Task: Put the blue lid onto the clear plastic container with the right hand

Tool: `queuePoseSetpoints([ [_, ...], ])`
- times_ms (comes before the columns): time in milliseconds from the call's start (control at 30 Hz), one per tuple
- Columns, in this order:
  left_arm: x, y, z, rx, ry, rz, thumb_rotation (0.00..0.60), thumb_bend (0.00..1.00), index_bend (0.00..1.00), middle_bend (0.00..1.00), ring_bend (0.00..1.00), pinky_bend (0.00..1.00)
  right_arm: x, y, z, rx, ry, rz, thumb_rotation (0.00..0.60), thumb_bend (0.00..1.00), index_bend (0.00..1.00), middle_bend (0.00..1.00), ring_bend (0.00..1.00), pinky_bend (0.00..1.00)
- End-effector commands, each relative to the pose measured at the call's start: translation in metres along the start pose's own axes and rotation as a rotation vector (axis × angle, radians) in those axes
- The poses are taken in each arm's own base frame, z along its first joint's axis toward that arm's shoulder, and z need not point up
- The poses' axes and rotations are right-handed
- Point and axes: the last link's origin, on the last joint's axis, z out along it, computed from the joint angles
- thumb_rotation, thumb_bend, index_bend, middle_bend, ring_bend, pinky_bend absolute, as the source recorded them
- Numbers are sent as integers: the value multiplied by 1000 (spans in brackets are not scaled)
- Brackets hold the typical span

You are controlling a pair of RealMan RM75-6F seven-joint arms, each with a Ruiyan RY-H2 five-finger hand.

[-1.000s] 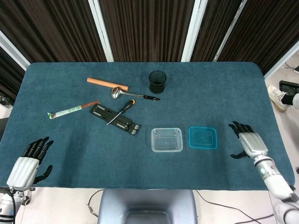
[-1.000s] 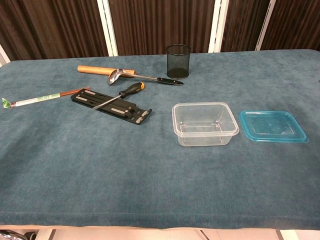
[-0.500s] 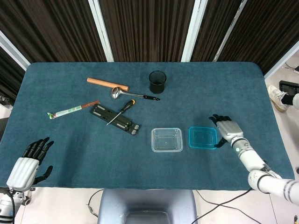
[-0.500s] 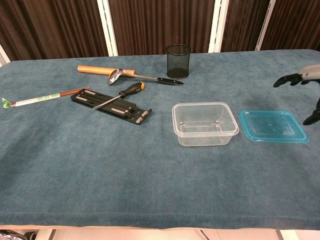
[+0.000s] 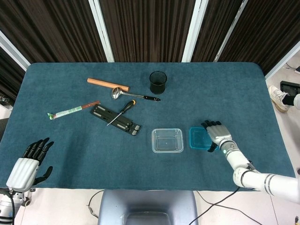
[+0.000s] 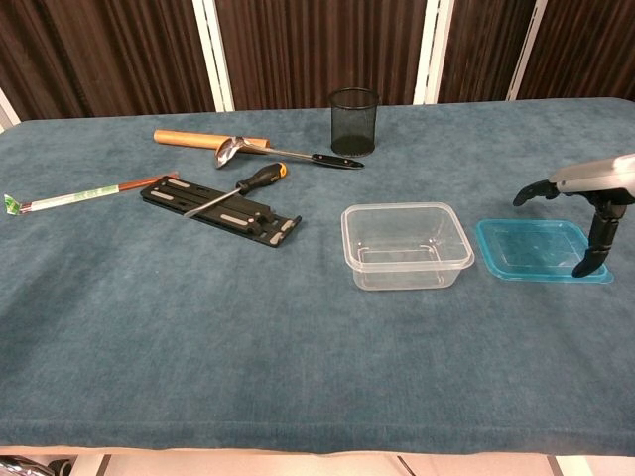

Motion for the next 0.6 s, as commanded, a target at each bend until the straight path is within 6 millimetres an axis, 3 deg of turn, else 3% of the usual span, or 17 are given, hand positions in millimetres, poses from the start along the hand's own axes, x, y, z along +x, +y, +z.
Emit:
queuePoseSetpoints([
  [33,0,0,0,0,1,-2,600,394,0,0,0,111,-1,-3,2,-3,-1,-8,600,194,105,0,0,0],
  [600,2,-1,-1,-1,8,-9,600,394,0,0,0,112,-9,-15,16,-20,14,-36,600,194,243,7,0,0],
])
